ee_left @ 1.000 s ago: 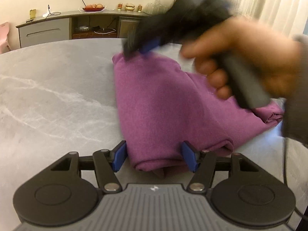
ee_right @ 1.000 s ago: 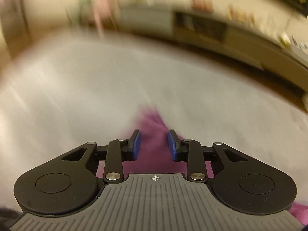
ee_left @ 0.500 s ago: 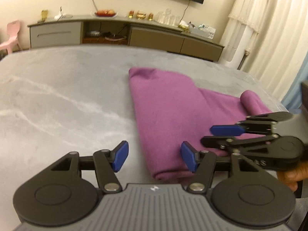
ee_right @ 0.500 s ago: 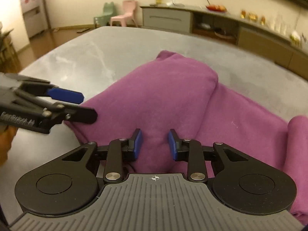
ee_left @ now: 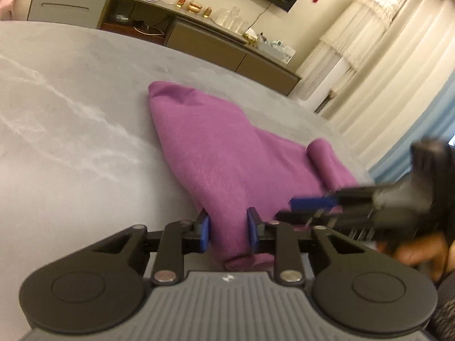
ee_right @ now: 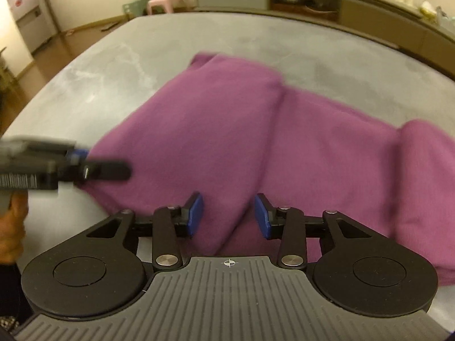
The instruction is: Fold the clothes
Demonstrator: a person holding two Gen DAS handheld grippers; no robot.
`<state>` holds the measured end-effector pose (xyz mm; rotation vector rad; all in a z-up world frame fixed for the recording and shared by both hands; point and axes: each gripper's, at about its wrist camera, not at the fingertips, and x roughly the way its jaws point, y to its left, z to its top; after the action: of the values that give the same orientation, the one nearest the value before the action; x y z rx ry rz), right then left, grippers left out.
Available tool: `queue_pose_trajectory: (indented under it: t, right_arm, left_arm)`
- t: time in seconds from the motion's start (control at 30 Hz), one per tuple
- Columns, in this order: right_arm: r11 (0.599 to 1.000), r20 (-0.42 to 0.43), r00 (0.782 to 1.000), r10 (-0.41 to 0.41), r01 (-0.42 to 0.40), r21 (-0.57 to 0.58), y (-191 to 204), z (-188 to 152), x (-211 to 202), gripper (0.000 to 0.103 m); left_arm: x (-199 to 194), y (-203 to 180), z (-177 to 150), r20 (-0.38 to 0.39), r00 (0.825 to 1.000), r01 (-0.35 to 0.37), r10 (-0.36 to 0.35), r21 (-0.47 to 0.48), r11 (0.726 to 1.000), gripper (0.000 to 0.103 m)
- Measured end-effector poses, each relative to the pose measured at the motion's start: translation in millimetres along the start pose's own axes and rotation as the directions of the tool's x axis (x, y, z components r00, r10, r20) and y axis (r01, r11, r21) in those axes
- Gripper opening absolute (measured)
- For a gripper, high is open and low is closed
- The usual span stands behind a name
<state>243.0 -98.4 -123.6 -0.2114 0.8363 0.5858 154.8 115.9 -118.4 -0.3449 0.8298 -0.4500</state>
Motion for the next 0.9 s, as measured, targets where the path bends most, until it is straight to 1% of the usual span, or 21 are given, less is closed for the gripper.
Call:
queue_pose_trajectory:
  t: [0.07, 0.13, 0.17, 0.2, 0.23, 0.27, 0.3, 0.33, 0.37, 0.4, 0.43, 0.47, 0.5, 0.57, 0.6, 0.63, 0.7, 0.73, 0.77, 0.83, 0.9]
  right_arm:
    - [1.000, -0.008, 1.000, -0.004, 0.004, 0.012, -1.9, 4.4, 5.1, 0.035]
    - [1.000, 0.047, 0.999, 0.014, -0.013, -0.020, 20.4, 33.0, 11.9, 0.035]
    - [0.998, 0.049, 0.999, 0.011, -0.008, -0.060, 32.6, 48.0, 27.4, 0.035]
    - [0.995, 0.052, 0.999, 0.008, -0.003, -0.100, 44.8, 63.1, 42.8, 0.039]
    - [0.990, 0.055, 0.998, 0.005, 0.003, -0.140, 57.0, 78.1, 58.3, 0.047]
    - [0.984, 0.057, 0.998, 0.002, 0.008, -0.180, 69.1, 93.0, 73.7, 0.050]
    - [0.978, 0.039, 0.999, -0.011, 0.019, -0.208, 76.5, 103.0, 91.5, 0.053]
    - [0.971, 0.021, 0.999, -0.025, 0.030, -0.236, 83.8, 113.0, 109.4, 0.052]
    - [0.966, -0.037, 0.998, -0.052, 0.041, -0.257, 87.6, 123.6, 141.5, 0.049]
    - [0.964, -0.103, 0.991, -0.090, 0.061, -0.258, 86.6, 134.1, 167.2, 0.030]
    - [0.964, -0.129, 0.982, -0.140, 0.106, -0.244, 81.0, 142.2, 184.8, 0.020]
    - [0.975, -0.106, 0.983, -0.153, 0.133, -0.176, 67.8, 151.7, 189.2, 0.023]
    - [0.982, -0.085, 0.982, -0.167, 0.157, -0.107, 54.6, 161.2, 193.3, 0.022]
    - [0.988, -0.018, 0.988, -0.152, 0.153, 0.029, 29.7, 172.8, 177.9, 0.024]
    - [0.992, 0.004, 0.994, -0.108, 0.108, 0.067, 21.6, 168.3, 164.2, 0.024]
    - [0.993, 0.028, 0.997, -0.066, 0.062, 0.104, 13.4, 163.8, 150.4, 0.028]
    - [0.993, 0.048, 0.999, -0.016, 0.010, 0.117, 0.8, 138.7, 112.1, 0.031]
    - [0.994, 0.055, 0.998, -0.002, -0.004, 0.110, -6.5, 115.4, 91.0, 0.032]
    - [0.994, 0.044, 0.999, 0.011, -0.016, 0.111, -8.2, 95.2, 80.9, 0.033]
    - [0.993, 0.022, 0.999, 0.039, -0.041, 0.113, -11.8, 54.9, 60.6, 0.045]
    - [0.987, 0.003, 0.997, 0.080, -0.079, 0.136, -14.8, 18.7, 49.9, 0.048]
  left_arm:
    - [3.6, -1.1, 0.3, -0.007, 1.000, -0.021, 0.021, -0.002, 1.000, 0.025]
    - [6.0, -1.0, 2.4, -0.007, 1.000, -0.030, 0.030, -0.002, 1.000, 0.025]
    - [5.7, -1.7, 1.9, -0.004, 0.999, -0.032, 0.032, 0.002, 0.999, 0.025]
    - [4.9, -2.6, 0.9, -0.001, 0.999, -0.034, 0.034, 0.007, 0.999, 0.025]
    - [4.0, -3.6, -0.2, 0.003, 0.999, -0.036, 0.036, 0.013, 0.999, 0.025]
    - [3.2, -4.5, -1.2, 0.006, 0.999, -0.038, 0.038, 0.018, 0.999, 0.025]
    - [2.4, -5.4, -2.2, 0.010, 0.999, -0.040, 0.040, 0.024, 0.999, 0.024]
    - [2.1, -7.1, -3.2, 0.012, 0.999, -0.042, 0.042, 0.037, 0.998, 0.024]
    - [2.0, -9.1, -4.1, 0.014, 0.999, -0.044, 0.043, 0.053, 0.998, 0.024]
    - [2.2, -10.3, -5.2, 0.016, 0.999, -0.045, 0.044, 0.063, 0.997, 0.024]
    - [3.0, -10.0, -5.5, 0.018, 0.999, -0.050, 0.049, 0.068, 0.996, 0.024]
    - [3.9, -9.3, -5.6, 0.019, 0.998, -0.055, 0.054, 0.073, 0.996, 0.024]
    - [5.0, -6.9, -4.9, 0.014, 0.999, -0.050, 0.049, 0.066, 0.997, 0.024]
    - [4.9, -2.6, -3.7, 0.007, 0.999, -0.035, 0.035, 0.051, 0.998, 0.024]
    - [4.0, -1.9, -2.9, 0.006, 0.999, -0.033, 0.032, 0.052, 0.998, 0.024]
    - [1.6, -2.4, -2.0, 0.010, 0.999, -0.032, 0.032, 0.054, 0.998, 0.025]
    - [-5.3, -2.7, 0.1, 0.023, 0.999, -0.030, 0.029, 0.051, 0.998, 0.026]
    - [-7.3, -2.6, 1.5, 0.030, 0.999, -0.035, 0.033, 0.047, 0.998, 0.028]
    - [-8.4, -2.6, 3.1, 0.035, 0.999, -0.041, 0.039, 0.043, 0.998, 0.029]
    - [-10.8, -2.6, 6.2, 0.047, 0.998, -0.054, 0.052, 0.035, 0.998, 0.029]
    - [-3.7, -3.6, 5.4, 0.026, 0.997, -0.076, 0.075, 0.040, 0.996, 0.030]
